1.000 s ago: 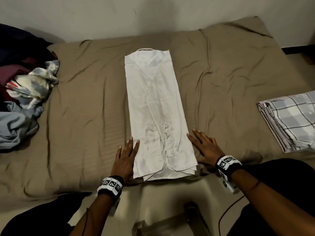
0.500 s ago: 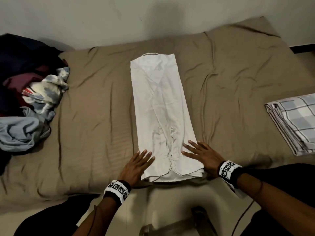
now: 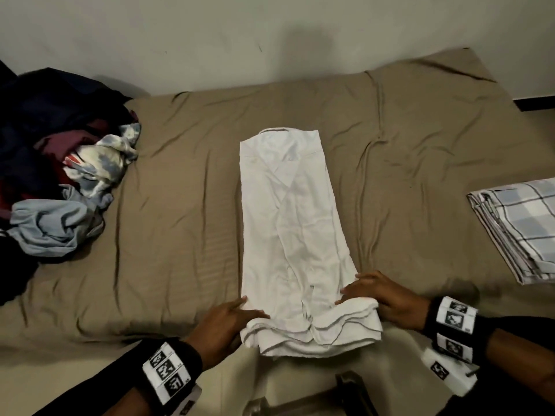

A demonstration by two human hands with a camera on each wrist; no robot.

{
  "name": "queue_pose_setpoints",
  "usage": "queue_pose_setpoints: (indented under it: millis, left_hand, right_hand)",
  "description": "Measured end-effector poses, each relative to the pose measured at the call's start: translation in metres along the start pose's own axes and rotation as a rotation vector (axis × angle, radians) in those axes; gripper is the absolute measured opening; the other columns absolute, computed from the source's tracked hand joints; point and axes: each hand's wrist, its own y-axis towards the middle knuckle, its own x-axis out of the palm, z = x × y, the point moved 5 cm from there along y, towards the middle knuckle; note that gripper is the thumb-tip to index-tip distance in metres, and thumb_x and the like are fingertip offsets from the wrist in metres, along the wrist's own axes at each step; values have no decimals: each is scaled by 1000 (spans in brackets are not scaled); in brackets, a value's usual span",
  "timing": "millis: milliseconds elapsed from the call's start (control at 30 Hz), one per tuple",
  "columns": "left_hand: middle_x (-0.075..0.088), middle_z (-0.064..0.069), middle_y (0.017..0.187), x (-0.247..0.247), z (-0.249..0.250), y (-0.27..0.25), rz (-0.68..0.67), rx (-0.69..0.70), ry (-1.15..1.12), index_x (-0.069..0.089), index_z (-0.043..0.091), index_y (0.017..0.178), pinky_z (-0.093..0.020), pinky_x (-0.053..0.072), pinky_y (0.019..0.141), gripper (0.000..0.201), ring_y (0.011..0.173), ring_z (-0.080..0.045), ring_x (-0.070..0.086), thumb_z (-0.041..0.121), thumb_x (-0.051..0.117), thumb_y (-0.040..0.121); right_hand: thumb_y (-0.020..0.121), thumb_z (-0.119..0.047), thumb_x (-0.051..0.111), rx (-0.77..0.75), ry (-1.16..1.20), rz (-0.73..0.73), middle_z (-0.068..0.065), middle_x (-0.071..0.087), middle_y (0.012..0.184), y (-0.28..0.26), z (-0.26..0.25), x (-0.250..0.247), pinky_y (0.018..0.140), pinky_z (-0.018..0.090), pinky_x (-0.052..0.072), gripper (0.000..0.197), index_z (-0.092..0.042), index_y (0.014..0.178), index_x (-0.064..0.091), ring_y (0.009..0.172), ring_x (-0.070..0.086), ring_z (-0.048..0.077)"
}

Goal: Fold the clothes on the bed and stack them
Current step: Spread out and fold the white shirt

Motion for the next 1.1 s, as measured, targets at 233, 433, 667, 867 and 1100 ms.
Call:
queue_pose_setpoints:
  millis: [233, 433, 667, 867, 1100]
  left_hand:
    - [59, 15, 63, -36, -127, 99, 459, -638, -776, 64, 16, 69, -26, 36, 54, 34, 59, 0, 48, 48, 69, 79]
    - [78, -15, 92, 27, -183, 125, 481, -1048, -1219, 71, -1, 98, -43, 63, 77, 40, 84, -27, 76, 30, 88, 79]
    - [77, -16, 102, 46, -162, 109, 492, -1014, -1390, 70, -3, 109, -36, 61, 76, 34, 94, -30, 75, 23, 79, 88]
    - [79, 1, 86, 64, -148, 95, 403, -958, -1169, 74, 4, 100, -25, 57, 72, 17, 89, -24, 73, 20, 68, 98]
    - [79, -3, 82, 73, -145, 75, 385, -998, -902, 78, 12, 81, -45, 58, 81, 50, 87, -27, 75, 61, 71, 72]
  right_hand:
    - [93, -6, 62, 521, 883, 436, 19, 74, 94, 115, 60, -66, 82, 38, 58, 16, 7, 97, 71, 83, 71, 28]
    - [91, -22, 73, 767, 976, 592, 14, 77, 91, 132, 153, -25, 95, 42, 52, 32, 8, 101, 71, 87, 75, 25]
    - [91, 4, 64, 771, 859, 651, 15, 75, 86, 99, 158, 0, 83, 35, 52, 10, 11, 94, 71, 83, 66, 27]
    - [94, 6, 60, 730, 784, 697, 10, 75, 86, 76, 148, 17, 73, 26, 56, 14, 8, 101, 72, 79, 68, 20]
    - [93, 7, 60, 763, 789, 665, 27, 72, 104, 49, 143, 29, 91, 45, 53, 15, 11, 102, 72, 93, 67, 31]
